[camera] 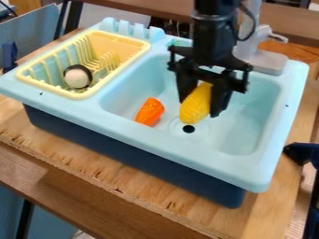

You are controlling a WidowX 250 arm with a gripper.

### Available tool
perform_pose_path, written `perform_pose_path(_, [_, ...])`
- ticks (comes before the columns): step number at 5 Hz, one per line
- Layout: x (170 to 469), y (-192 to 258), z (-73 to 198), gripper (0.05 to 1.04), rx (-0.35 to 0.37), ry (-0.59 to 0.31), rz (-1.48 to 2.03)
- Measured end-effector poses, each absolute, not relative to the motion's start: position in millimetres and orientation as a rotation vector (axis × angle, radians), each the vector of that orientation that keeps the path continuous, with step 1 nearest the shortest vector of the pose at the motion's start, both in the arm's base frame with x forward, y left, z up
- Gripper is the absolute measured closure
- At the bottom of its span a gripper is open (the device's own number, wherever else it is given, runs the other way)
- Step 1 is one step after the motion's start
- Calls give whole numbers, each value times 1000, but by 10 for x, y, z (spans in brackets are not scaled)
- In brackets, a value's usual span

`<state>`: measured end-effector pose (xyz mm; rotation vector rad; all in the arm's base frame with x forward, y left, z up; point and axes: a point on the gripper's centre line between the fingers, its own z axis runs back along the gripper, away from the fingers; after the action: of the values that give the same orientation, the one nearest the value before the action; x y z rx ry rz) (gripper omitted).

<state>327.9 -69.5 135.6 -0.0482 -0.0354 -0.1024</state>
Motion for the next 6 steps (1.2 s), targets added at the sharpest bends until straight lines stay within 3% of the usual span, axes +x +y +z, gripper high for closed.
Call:
perform_pose_path(2, [3376, -420, 1023, 462, -81, 14, -75])
perform_pose_path(4, [3550, -451, 750, 462, -133, 48, -128])
perform_pose_path(6, [3701, -556, 706, 404, -165, 67, -168])
